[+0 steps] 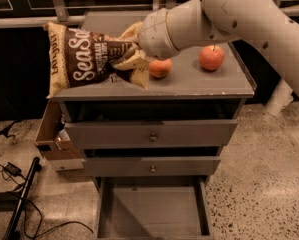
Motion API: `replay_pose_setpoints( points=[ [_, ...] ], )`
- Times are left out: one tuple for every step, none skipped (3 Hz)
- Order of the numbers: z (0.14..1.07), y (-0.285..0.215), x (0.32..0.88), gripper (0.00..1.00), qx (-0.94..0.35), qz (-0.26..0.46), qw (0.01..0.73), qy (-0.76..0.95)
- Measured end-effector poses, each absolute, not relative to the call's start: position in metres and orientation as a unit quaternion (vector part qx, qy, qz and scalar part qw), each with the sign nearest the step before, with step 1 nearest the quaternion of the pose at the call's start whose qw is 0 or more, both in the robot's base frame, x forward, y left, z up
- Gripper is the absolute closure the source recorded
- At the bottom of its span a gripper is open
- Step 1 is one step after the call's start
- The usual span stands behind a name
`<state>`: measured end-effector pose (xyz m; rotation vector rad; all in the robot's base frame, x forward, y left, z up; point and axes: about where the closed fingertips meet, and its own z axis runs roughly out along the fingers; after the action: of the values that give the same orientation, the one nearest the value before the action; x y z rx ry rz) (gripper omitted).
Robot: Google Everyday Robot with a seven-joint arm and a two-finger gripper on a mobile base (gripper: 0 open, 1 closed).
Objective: Pick brown chip bag from bottom drawer and place on counter
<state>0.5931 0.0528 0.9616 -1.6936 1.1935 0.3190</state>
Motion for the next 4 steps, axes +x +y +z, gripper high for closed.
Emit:
replay_pose_setpoints(
  points=[
    [0.966, 0.061, 0.632, 1.0, -0.706, 0.112, 0.487, 0.501],
    [0.973, 0.072, 0.672, 1.0, -0.71, 0.1, 0.484, 0.502],
    [0.97, 0.078, 0.708, 1.0, -0.705, 0.098, 0.486, 0.508],
    [0.962, 0.083, 0.736, 1.0, -0.701, 0.099, 0.485, 0.513]
  ],
)
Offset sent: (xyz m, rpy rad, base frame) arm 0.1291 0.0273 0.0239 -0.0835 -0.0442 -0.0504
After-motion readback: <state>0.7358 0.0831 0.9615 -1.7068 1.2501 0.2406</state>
